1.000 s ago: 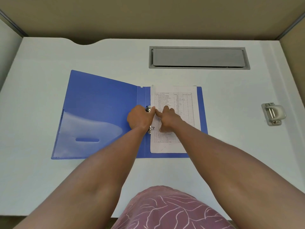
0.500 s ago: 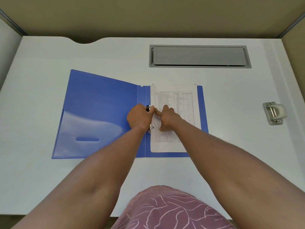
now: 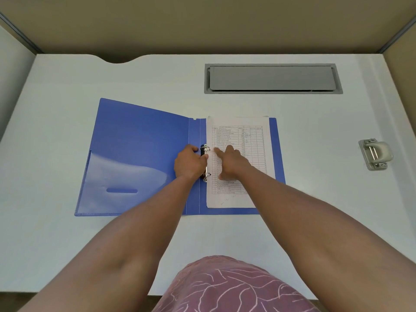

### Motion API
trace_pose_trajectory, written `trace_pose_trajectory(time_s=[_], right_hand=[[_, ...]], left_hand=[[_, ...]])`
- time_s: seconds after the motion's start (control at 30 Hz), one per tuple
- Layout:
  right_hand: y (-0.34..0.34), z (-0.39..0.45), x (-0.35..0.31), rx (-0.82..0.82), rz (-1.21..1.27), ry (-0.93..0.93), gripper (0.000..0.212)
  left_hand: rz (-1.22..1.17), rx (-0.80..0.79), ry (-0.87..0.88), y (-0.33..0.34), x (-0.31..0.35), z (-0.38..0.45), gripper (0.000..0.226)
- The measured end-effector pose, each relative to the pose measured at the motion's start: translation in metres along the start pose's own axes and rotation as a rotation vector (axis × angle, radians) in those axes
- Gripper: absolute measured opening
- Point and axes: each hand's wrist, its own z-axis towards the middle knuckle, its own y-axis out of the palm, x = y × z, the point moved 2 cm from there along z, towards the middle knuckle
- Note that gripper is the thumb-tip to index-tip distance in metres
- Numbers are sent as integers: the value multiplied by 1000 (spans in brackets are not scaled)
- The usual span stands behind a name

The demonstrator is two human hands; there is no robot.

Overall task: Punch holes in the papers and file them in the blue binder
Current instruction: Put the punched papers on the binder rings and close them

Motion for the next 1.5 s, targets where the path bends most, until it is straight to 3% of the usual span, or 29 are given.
trace_pose_trajectory(time_s=[0.17, 0.43, 0.67, 1.13, 1.37, 1.5], right_hand=[[2, -1, 0, 15, 1, -1, 98], [1, 0, 0, 19, 8, -1, 98], [1, 0, 0, 17, 4, -1, 98], [1, -1, 1, 22, -7, -8, 97], [1, -2, 1, 17, 9, -4, 98], [0, -1, 1, 17, 10, -4, 99]], left_hand=[[-58, -47, -60, -5, 5, 4, 26], [-38, -97, -81, -7, 3, 11, 35], [18, -162, -101, -9, 9, 11, 11], [44, -132, -185, -8, 26, 8, 30], [-1, -156, -122, -8, 24, 11, 4], [-65, -146, -70, -8, 28, 10, 23]])
